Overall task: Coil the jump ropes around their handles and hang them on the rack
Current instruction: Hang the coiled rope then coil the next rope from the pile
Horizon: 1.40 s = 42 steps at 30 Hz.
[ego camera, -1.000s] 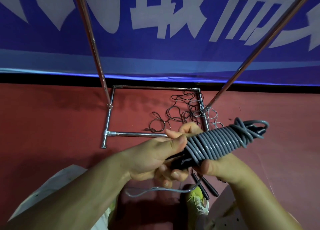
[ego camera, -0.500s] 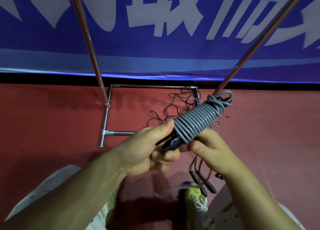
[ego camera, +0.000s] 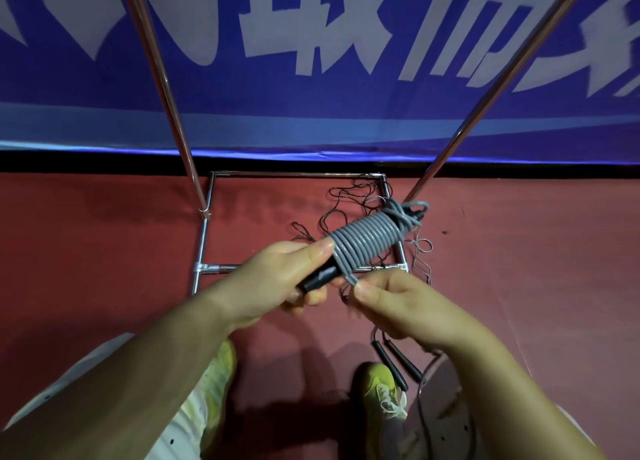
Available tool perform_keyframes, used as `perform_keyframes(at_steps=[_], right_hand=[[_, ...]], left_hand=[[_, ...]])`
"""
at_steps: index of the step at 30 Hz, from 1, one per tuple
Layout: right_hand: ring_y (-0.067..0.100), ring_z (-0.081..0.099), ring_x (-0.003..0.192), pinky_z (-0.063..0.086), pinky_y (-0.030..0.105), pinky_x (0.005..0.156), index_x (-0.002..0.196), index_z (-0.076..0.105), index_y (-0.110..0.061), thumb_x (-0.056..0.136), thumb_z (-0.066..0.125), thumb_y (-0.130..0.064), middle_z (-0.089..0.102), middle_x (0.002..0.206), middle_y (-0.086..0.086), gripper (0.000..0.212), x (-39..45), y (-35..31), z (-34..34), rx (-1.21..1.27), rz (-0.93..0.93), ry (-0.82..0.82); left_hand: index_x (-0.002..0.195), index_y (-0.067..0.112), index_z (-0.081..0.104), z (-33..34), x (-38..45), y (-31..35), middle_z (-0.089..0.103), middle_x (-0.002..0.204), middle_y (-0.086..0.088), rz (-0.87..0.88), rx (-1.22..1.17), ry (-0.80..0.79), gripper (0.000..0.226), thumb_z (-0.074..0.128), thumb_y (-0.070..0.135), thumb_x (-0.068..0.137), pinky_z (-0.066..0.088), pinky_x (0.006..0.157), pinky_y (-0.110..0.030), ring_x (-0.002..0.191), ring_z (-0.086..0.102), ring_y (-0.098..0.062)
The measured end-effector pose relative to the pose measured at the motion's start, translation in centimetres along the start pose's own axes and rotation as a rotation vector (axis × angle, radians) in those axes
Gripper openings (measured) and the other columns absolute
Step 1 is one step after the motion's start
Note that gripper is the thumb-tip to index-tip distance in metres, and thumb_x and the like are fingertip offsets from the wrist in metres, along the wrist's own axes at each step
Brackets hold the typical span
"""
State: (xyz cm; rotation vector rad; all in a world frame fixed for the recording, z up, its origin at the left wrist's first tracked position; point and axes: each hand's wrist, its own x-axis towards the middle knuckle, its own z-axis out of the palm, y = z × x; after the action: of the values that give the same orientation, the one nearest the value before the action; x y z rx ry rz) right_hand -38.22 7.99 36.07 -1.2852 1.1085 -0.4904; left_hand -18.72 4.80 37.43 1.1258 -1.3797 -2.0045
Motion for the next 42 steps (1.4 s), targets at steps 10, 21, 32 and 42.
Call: perform_keyframes(at_steps=[10,21,32,42], right_hand=[[0.004,0.028,0.037,0.043,0.019,0.039,0.052,0.046,-0.026,0.068,0.075,-0.059,0.033,0.048,-0.010,0.047,1.0,1.1,-0.4,0.458,0.217,-0.354],[0.009,0.049,0.055,0.054,0.028,0.068,0.076,0.068,-0.016,0.070,0.067,-0.067,0.055,0.063,-0.004,0.052,0.5,3.0,-0.3,0.147,0.256,-0.196],[0.023,0.049,0.127,0.037,0.033,0.107,0.137,0.051,-0.013,0.098,0.051,-0.024,0.053,0.137,0.005,0.041,1.7,3.4,1.6,-0.507,-0.123,0.473],[-0.005,0.052,0.079,0.042,0.020,0.074,0.107,0.064,-0.013,0.094,0.046,-0.036,0.057,0.083,-0.020,0.032,3.2,2.5,0.3,-0.354,-0.182,0.223]], left_hand=[[0.064,0.017,0.053,-2.1,1.8,-0.6,0.051,0.048,0.005,0.082,0.486,0.243,0.043,0.045,0.057,0.076,0.035,0.053,-0.028,0.045,0.040,-0.010],[0.083,0.008,0.056,-1.1,1.8,-1.4,0.052,0.059,-0.003,0.114,0.309,0.169,0.026,0.048,0.028,0.098,0.035,0.051,-0.017,0.049,0.044,-0.008],[0.085,0.006,0.058,-1.5,2.4,-2.2,0.053,0.057,-0.001,0.079,0.307,0.292,0.032,0.042,0.029,0.101,0.036,0.057,-0.025,0.057,0.041,-0.016],[0.096,-0.016,0.053,-1.5,1.8,-1.7,0.054,0.057,-0.001,0.162,0.193,0.076,0.056,0.042,0.039,0.087,0.033,0.048,-0.015,0.051,0.036,-0.010]])
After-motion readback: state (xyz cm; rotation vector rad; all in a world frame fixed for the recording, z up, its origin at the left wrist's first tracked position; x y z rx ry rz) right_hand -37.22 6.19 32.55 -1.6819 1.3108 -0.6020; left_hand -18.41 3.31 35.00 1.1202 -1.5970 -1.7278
